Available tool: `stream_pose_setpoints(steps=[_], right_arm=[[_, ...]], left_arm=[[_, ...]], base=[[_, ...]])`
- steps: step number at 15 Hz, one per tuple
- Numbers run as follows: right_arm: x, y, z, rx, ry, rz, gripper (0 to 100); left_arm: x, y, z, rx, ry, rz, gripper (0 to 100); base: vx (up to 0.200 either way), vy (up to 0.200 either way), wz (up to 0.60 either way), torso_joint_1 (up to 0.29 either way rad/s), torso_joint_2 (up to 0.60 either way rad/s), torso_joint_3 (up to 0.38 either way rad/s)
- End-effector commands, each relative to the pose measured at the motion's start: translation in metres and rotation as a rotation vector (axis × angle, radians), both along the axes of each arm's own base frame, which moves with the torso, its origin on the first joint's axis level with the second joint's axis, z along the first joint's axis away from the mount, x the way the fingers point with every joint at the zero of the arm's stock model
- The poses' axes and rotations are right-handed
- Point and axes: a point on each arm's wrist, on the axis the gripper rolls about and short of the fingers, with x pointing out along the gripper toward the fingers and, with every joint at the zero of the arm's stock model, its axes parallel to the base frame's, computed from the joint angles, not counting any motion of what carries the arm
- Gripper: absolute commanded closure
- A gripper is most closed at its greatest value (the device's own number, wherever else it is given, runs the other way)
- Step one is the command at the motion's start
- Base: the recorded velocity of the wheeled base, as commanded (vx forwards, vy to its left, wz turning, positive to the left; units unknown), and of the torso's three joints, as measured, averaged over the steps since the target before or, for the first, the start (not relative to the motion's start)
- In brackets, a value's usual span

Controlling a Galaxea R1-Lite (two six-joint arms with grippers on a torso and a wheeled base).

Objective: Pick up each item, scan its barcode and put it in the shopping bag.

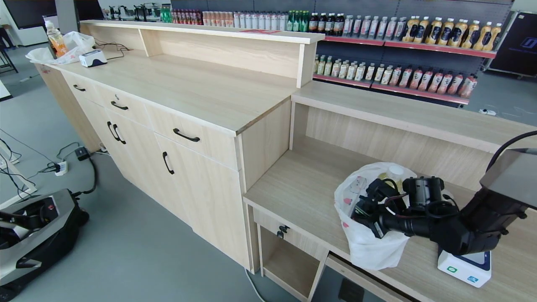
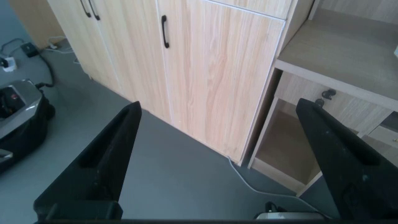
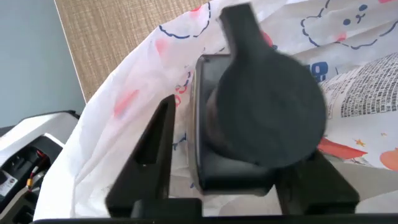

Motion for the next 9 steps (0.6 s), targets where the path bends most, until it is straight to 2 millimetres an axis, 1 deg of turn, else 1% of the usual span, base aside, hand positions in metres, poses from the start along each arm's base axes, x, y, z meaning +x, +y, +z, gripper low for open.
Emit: stream_pose_setpoints(steps=[1, 2, 3, 4, 5, 6, 7, 8, 9], right_arm=[[0.0, -0.001, -0.004, 0.001, 0.013, -0.003, 0], [0.0, -0.001, 0.0, 0.009, 0.006, -0.008, 0], [-0.001, -0.001, 0.01, 0.024, -0.012, -0.017, 0], [-0.004, -0.001, 0.028, 0.042, -0.047, -0.025, 0], [-0.005, -0.001, 0.033, 0.047, -0.056, -0.025, 0], [-0.024, -0.002, 0.082, 0.091, -0.129, -0.041, 0], [-0.04, -0.005, 0.108, 0.1, -0.178, -0.041, 0], [-0.055, -0.008, 0.128, 0.105, -0.232, -0.045, 0], [-0.069, -0.013, 0.14, 0.101, -0.271, -0.057, 0]], left_arm=[[0.0, 0.0, 0.0, 0.0, -0.001, 0.0, 0], [0.0, 0.0, 0.0, 0.0, -0.001, 0.0, 0], [0.0, 0.0, 0.0, 0.0, -0.001, 0.0, 0], [0.0, 0.0, 0.0, 0.0, -0.001, 0.0, 0], [0.0, 0.0, 0.0, 0.0, -0.001, 0.0, 0], [0.0, 0.0, 0.0, 0.0, -0.001, 0.0, 0], [0.0, 0.0, 0.0, 0.0, -0.001, 0.0, 0], [0.0, 0.0, 0.0, 0.0, -0.001, 0.0, 0], [0.0, 0.0, 0.0, 0.0, -0.001, 0.0, 0]], base=[[0.0, 0.0, 0.0, 0.0, 0.0, 0.0], [0.0, 0.0, 0.0, 0.0, 0.0, 0.0], [0.0, 0.0, 0.0, 0.0, 0.0, 0.0], [0.0, 0.0, 0.0, 0.0, 0.0, 0.0], [0.0, 0.0, 0.0, 0.0, 0.0, 0.0], [0.0, 0.0, 0.0, 0.0, 0.0, 0.0], [0.0, 0.0, 0.0, 0.0, 0.0, 0.0], [0.0, 0.0, 0.0, 0.0, 0.0, 0.0], [0.0, 0.0, 0.0, 0.0, 0.0, 0.0]])
